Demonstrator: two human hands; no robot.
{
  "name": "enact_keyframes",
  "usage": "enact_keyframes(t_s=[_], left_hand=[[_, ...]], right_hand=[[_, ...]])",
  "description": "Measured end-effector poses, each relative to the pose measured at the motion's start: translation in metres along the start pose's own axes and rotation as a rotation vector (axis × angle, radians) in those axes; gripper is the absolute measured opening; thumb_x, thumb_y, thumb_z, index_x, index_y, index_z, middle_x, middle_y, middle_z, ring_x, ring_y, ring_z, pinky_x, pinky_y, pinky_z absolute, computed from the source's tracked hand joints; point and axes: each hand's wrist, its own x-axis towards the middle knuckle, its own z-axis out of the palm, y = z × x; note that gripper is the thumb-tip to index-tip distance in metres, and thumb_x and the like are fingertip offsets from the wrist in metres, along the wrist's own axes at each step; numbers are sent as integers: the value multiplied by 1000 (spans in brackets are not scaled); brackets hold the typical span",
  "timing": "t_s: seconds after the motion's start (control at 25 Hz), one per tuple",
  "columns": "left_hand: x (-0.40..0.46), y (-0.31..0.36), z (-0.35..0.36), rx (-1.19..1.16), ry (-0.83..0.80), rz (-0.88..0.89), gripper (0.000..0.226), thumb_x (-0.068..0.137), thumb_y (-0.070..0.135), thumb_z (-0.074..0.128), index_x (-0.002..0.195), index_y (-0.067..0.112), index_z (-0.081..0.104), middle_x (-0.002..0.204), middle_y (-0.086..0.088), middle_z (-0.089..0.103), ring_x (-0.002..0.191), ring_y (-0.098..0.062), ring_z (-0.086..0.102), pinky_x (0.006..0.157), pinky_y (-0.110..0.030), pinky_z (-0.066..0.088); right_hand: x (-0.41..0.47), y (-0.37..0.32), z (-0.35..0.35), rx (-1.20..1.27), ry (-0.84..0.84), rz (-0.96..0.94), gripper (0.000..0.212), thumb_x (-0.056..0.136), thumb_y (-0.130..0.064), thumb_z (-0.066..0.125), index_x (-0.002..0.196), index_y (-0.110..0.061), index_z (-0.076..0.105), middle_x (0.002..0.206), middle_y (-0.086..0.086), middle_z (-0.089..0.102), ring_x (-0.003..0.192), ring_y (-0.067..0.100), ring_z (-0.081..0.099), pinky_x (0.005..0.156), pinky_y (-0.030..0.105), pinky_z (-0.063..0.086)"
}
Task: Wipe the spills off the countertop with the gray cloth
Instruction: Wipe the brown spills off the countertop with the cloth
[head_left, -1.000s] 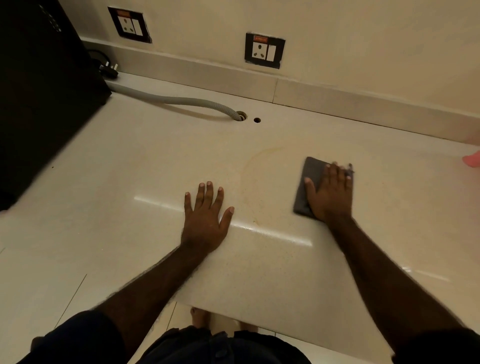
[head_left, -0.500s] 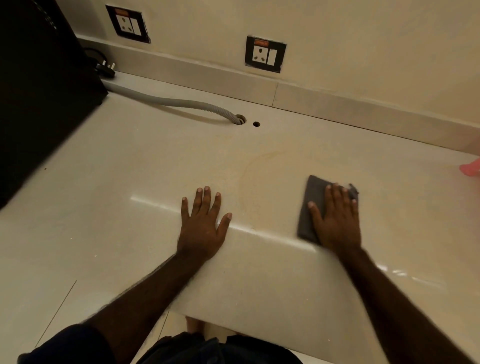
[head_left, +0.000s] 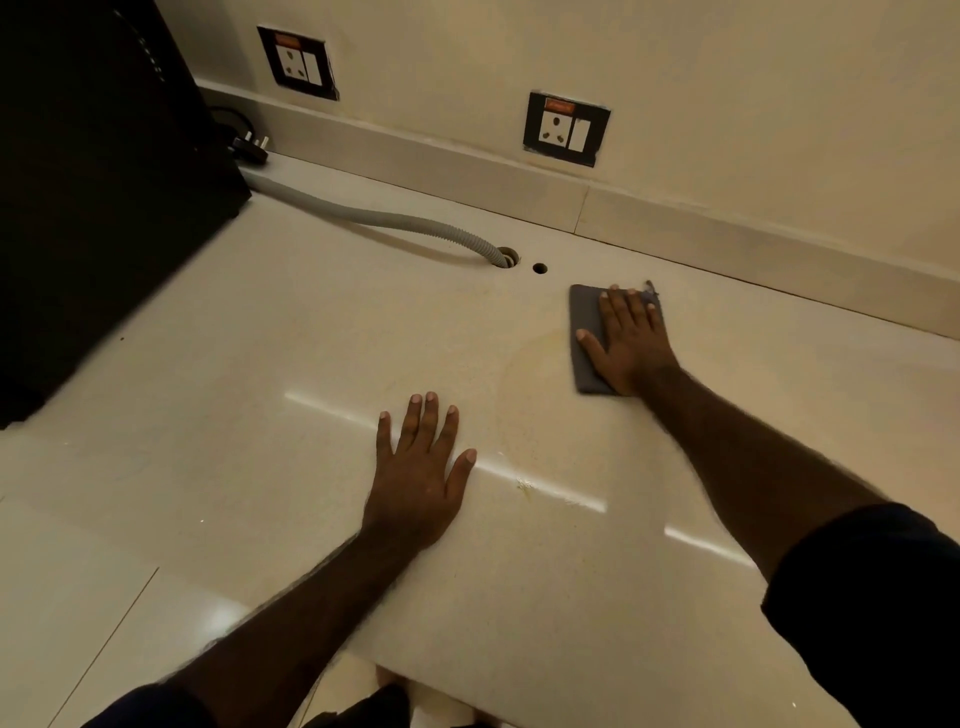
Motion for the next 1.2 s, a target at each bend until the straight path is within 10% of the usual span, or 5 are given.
enact_keyframes(t_s=[0.76, 1.0, 1.2], left_hand=[[-8, 0, -5, -417, 270, -173, 65, 108, 45, 18, 161, 7, 24, 173, -8, 13, 160, -15, 7, 130, -40, 10], [-10, 3, -3, -339, 313, -165, 70, 105, 47, 17, 154, 2, 39, 166, -15, 33, 156, -25, 25, 129, -42, 14], [-10, 3, 0, -333, 301, -156, 68, 106, 45, 20, 153, 2, 41, 165, -15, 35, 156, -25, 26, 129, -39, 11]], right_hand=[[-131, -108, 12, -131, -100, -984, 85, 108, -65, 39, 174, -19, 9, 182, 8, 6, 169, 25, -5, 136, 51, -2], [-207, -74, 14, -117, -83, -858, 85, 109, -67, 38, 174, -23, 6, 183, 3, 1, 169, 22, -11, 136, 53, -1], [-260, -19, 29, -26, 7, -365, 89, 107, -75, 26, 173, -21, 3, 183, 0, 5, 168, 16, -11, 136, 52, 8]])
